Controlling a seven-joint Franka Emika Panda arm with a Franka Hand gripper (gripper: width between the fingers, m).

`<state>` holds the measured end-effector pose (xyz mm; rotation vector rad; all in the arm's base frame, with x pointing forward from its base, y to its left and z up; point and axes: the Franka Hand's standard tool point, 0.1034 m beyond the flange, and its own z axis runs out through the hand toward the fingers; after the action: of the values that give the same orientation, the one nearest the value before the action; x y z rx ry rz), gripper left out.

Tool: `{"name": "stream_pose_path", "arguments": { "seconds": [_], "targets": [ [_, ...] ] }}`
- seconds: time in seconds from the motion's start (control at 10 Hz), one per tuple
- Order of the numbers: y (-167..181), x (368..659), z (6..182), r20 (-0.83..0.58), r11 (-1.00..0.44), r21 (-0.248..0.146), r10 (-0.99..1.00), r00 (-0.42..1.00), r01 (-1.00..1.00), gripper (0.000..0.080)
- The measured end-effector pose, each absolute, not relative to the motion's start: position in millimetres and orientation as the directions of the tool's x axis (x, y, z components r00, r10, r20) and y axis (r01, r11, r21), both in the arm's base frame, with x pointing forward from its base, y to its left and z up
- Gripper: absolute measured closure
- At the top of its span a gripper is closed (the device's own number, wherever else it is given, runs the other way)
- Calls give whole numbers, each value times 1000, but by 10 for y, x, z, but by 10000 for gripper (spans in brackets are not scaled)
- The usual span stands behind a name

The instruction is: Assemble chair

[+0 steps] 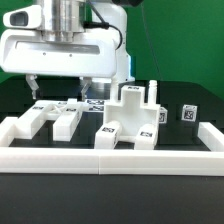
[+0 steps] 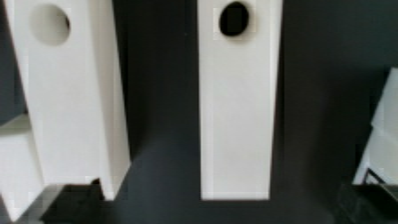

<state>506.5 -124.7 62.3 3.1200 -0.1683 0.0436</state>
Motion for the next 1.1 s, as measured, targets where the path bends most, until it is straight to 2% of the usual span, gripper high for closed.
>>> {"name": "stream_pose_path", "arguments": {
  "seconds": [0.7, 1.1],
  "targets": [
    [-1254, 5051, 579, 23, -994, 20, -109, 994, -110, 151],
    [-1326, 4974, 434, 5, -993, 36, -111, 994, -112, 151]
  ]
}}
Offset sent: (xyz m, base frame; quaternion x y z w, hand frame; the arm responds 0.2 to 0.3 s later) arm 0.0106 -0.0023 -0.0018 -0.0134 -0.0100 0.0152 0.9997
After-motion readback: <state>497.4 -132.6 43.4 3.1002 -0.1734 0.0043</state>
